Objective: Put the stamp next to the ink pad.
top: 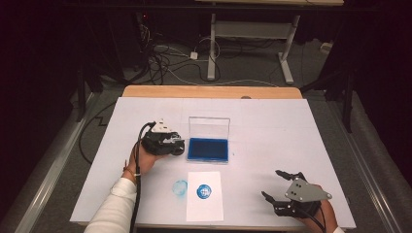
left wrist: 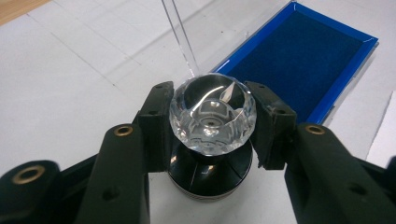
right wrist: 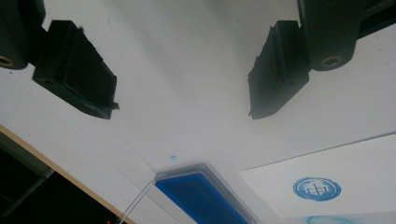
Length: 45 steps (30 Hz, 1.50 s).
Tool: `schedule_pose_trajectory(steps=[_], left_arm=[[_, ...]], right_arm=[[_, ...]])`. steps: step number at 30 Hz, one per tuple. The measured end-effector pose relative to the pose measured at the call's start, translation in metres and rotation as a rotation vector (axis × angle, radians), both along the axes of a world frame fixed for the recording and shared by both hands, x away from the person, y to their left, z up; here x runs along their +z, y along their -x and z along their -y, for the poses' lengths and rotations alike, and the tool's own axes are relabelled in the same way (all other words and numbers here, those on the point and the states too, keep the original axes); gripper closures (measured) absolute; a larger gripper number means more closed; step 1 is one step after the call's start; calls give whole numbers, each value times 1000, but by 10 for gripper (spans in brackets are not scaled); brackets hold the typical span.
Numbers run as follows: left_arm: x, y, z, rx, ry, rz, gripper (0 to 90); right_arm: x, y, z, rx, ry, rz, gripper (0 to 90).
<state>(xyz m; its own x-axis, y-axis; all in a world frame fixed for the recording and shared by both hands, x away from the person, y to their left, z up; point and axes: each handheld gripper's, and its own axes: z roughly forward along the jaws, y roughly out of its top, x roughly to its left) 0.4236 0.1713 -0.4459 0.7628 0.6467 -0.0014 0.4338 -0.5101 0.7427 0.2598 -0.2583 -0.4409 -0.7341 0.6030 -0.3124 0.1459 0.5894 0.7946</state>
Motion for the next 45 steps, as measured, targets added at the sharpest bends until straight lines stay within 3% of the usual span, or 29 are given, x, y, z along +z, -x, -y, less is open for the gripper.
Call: schedule_pose_trajectory(steps=[13, 20, 34, 36, 38, 41, 45], left_arm=[[4, 1, -2, 17, 3, 17, 431], [12, 7, -4, 41, 11, 88, 367], [22, 15, -7, 39, 0, 140, 324], [23, 16, -6, 48, -7, 149, 261], [24, 17, -6, 37, -1, 154, 260], [25, 19, -2, 37, -25, 173, 196], [27, 23, 2, 17, -37, 193, 196]], right_arm=[[0, 0, -1, 7, 4, -2, 237], [0, 0, -1, 7, 4, -5, 236], [-1, 0, -3, 1, 3, 0, 236], [-1, 0, -3, -2, 0, 3, 235], [-1, 0, -2, -4, -2, 4, 235], [-1, 0, -2, -4, -2, 5, 236], [-1, 0, -2, -10, -2, 10, 236]])
